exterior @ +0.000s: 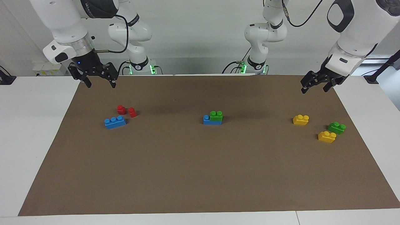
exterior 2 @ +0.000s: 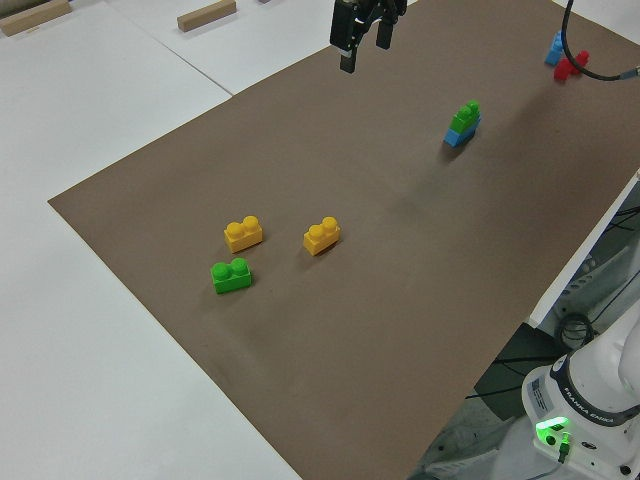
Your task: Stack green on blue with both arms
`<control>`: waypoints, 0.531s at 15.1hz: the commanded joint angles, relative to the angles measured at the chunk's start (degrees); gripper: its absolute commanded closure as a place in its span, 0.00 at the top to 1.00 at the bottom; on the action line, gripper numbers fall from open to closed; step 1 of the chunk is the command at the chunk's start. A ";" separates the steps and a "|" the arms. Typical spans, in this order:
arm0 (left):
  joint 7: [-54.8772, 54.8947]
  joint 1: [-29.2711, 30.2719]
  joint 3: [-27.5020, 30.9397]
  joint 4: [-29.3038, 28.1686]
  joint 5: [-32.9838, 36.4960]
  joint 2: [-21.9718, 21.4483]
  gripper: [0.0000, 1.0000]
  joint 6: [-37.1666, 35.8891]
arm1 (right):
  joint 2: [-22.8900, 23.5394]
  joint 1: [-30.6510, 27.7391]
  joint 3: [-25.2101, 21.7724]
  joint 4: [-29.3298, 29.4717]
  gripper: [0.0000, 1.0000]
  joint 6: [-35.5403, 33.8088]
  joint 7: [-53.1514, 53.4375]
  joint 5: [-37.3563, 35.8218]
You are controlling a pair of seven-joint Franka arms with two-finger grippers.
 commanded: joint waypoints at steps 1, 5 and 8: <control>1.44 0.98 -0.16 0.43 -1.09 -0.23 1.00 0.56 | -0.15 -0.56 0.34 -0.06 1.00 -1.41 -1.56 -1.31; 1.53 0.89 -0.33 0.43 -0.83 -0.23 1.00 0.48 | -0.15 -0.56 0.25 -0.06 1.00 -2.74 -1.82 -1.49; 1.53 0.89 -0.33 0.52 -0.74 -0.23 1.00 0.39 | -0.15 -0.56 0.34 -0.06 1.00 -2.74 -3.13 -2.81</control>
